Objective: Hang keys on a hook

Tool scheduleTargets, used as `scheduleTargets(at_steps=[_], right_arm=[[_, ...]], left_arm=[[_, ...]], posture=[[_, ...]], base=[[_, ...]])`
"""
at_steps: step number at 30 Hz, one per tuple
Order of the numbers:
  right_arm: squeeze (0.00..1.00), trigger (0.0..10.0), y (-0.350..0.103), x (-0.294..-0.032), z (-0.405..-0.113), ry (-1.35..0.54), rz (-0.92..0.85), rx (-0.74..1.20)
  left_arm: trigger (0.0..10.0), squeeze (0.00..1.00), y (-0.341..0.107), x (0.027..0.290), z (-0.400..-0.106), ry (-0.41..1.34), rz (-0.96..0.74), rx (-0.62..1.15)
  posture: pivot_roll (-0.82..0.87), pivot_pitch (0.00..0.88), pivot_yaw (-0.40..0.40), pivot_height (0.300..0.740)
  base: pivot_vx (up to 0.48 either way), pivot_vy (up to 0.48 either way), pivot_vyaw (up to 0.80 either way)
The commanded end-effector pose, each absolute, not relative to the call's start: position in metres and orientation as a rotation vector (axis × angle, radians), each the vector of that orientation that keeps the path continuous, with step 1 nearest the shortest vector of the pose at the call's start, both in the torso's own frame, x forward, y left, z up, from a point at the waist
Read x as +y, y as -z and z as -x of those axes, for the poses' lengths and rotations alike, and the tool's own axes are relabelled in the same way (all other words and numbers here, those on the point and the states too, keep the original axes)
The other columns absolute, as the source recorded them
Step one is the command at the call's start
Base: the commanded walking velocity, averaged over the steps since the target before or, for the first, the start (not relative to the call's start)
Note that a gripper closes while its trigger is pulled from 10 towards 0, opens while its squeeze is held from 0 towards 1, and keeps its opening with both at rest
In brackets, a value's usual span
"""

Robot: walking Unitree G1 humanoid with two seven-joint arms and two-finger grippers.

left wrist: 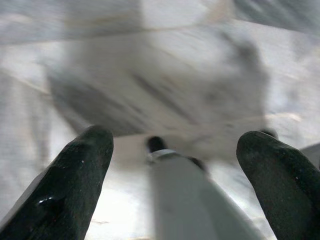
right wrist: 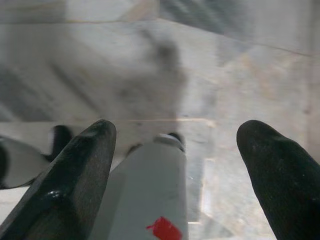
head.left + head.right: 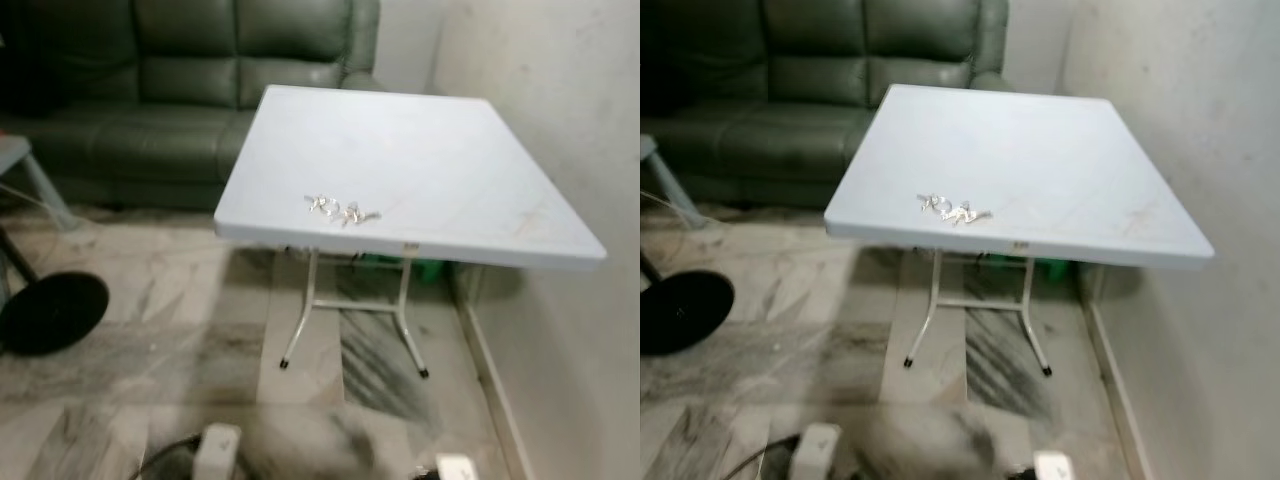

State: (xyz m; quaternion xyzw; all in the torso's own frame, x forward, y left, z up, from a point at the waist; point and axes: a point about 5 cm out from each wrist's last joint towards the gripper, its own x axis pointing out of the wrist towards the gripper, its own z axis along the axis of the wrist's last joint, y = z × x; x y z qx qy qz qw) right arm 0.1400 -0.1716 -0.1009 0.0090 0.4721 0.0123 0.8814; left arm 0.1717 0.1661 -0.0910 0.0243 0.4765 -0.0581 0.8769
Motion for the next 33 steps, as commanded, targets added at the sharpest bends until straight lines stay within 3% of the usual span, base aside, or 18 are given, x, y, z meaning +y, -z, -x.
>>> scheduleTargets(at_steps=[1, 9, 29, 33], right_arm=[[0.0, 10.0, 0.101, -0.185, -0.135, 0.01, -0.002, 0.997], [0.0, 10.0, 0.101, -0.185, -0.136, 0.01, -0.003, 0.997], [0.0, 10.0, 0.099, -0.188, -0.14, -0.001, 0.013, 0.969], [0.0, 10.0, 0.098, -0.187, -0.141, -0.006, 0.012, 0.964]], left_arm=[[10.0, 0.0, 0.091, 0.154, -0.174, 0.149, -0.039, 0.989], [10.0, 0.0, 0.091, 0.155, -0.173, 0.14, -0.038, 0.991], [10.0, 0.0, 0.083, 0.156, -0.188, 0.157, -0.069, 0.929], [10.0, 0.0, 0.082, 0.155, -0.191, 0.157, -0.036, 0.909]], posture=[[-0.03, 0.0, -0.04, 0.74], [-0.03, 0.0, -0.041, 0.74], [-0.03, 0.0, -0.05, 0.74], [-0.03, 0.0, -0.052, 0.74]], base=[[0.0, 0.472, 0.0], [0.0, 0.45, 0.0], [0.0, 0.0, 0.0], [0.0, -0.438, 0.0]])
